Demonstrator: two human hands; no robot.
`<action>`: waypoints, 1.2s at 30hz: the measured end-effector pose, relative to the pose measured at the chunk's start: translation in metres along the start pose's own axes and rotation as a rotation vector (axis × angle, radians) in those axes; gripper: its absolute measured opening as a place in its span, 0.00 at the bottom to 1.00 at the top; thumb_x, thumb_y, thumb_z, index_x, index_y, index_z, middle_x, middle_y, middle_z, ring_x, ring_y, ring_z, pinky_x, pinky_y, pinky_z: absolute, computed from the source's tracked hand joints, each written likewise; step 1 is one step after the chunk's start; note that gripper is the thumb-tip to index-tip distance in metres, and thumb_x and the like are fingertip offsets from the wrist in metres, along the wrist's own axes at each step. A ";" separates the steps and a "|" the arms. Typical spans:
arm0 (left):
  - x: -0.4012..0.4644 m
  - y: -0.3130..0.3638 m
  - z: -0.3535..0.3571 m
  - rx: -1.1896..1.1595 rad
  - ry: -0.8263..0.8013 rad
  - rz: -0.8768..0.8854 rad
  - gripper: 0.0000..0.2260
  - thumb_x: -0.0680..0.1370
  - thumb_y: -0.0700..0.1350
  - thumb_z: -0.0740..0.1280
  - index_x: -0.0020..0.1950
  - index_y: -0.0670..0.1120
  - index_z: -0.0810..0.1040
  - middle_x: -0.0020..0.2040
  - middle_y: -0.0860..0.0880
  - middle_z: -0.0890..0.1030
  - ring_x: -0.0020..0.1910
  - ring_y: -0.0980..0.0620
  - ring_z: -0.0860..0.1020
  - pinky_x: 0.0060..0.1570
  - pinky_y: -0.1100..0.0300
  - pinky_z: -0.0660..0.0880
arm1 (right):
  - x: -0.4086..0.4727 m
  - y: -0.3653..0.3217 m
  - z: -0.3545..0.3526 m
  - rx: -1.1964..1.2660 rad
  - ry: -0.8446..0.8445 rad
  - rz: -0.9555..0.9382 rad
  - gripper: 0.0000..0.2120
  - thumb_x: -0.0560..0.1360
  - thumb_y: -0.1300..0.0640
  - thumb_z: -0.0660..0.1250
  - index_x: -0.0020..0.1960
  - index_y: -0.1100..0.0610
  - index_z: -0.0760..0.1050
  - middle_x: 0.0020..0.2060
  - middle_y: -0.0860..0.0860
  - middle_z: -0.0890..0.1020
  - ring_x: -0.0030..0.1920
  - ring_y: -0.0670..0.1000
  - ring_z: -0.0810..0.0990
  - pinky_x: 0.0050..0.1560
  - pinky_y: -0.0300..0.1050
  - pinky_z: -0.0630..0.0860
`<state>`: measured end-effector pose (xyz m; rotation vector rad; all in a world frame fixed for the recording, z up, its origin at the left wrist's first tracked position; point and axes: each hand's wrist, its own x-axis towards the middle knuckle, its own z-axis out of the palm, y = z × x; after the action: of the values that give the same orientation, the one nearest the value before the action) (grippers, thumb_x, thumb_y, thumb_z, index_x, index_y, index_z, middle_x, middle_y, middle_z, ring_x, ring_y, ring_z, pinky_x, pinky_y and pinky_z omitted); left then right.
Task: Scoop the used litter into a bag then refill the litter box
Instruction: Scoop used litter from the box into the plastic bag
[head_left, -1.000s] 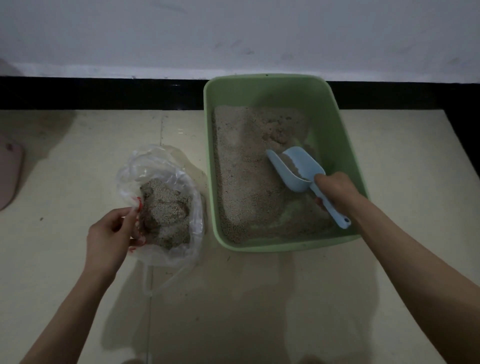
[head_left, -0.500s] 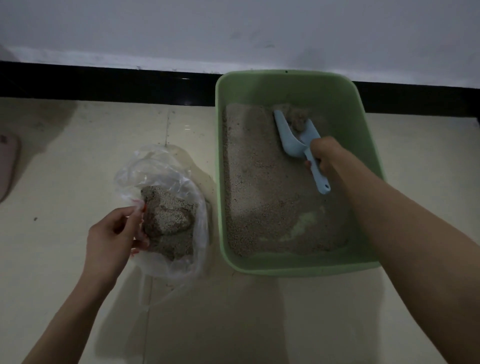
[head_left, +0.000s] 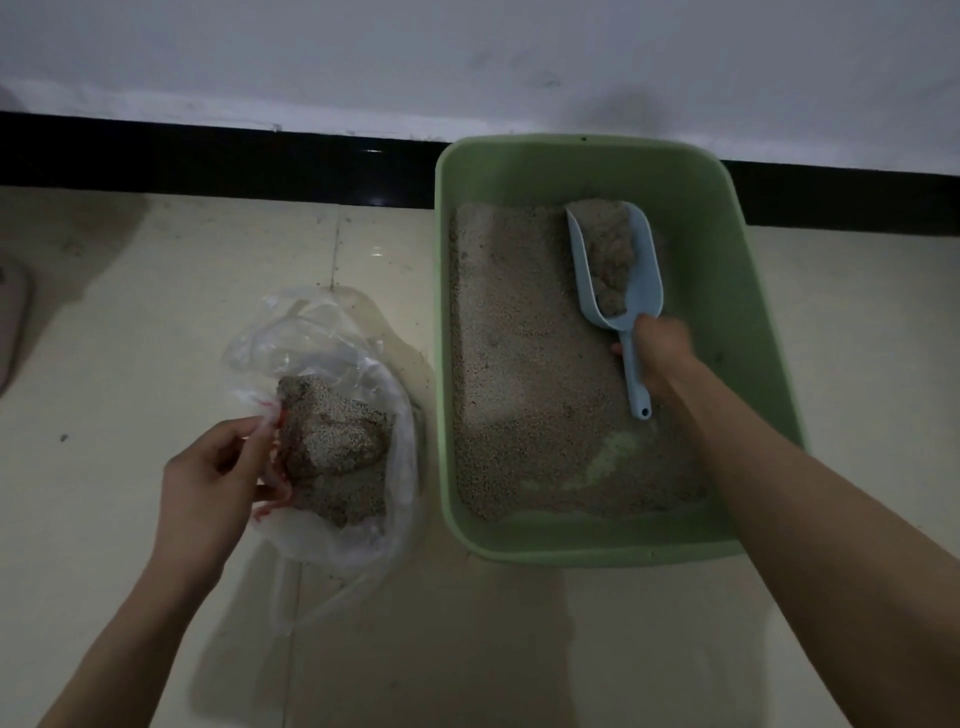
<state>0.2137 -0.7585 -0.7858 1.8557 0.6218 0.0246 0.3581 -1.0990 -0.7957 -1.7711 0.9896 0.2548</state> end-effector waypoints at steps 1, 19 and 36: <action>-0.001 0.000 -0.001 -0.005 0.006 -0.002 0.08 0.78 0.43 0.64 0.41 0.51 0.79 0.26 0.51 0.77 0.23 0.58 0.74 0.35 0.54 0.76 | -0.002 0.003 -0.003 -0.002 -0.001 -0.016 0.17 0.81 0.61 0.51 0.66 0.67 0.66 0.48 0.55 0.75 0.32 0.48 0.74 0.40 0.43 0.72; -0.013 0.008 -0.012 -0.185 0.134 -0.016 0.06 0.80 0.40 0.61 0.51 0.39 0.75 0.31 0.41 0.71 0.21 0.59 0.73 0.25 0.67 0.76 | -0.103 -0.009 -0.059 -0.360 -0.125 -0.373 0.20 0.82 0.56 0.53 0.50 0.74 0.72 0.43 0.72 0.76 0.25 0.47 0.69 0.23 0.34 0.63; 0.000 0.002 -0.030 -0.225 0.101 -0.025 0.07 0.80 0.42 0.62 0.44 0.41 0.75 0.28 0.44 0.70 0.25 0.55 0.71 0.24 0.66 0.74 | -0.199 -0.046 0.040 -1.122 -0.454 -0.680 0.18 0.80 0.55 0.54 0.32 0.56 0.66 0.29 0.52 0.71 0.28 0.50 0.70 0.28 0.40 0.64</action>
<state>0.2051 -0.7331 -0.7724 1.6364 0.6837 0.1664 0.2753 -0.9600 -0.6640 -2.7321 -0.2262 0.8287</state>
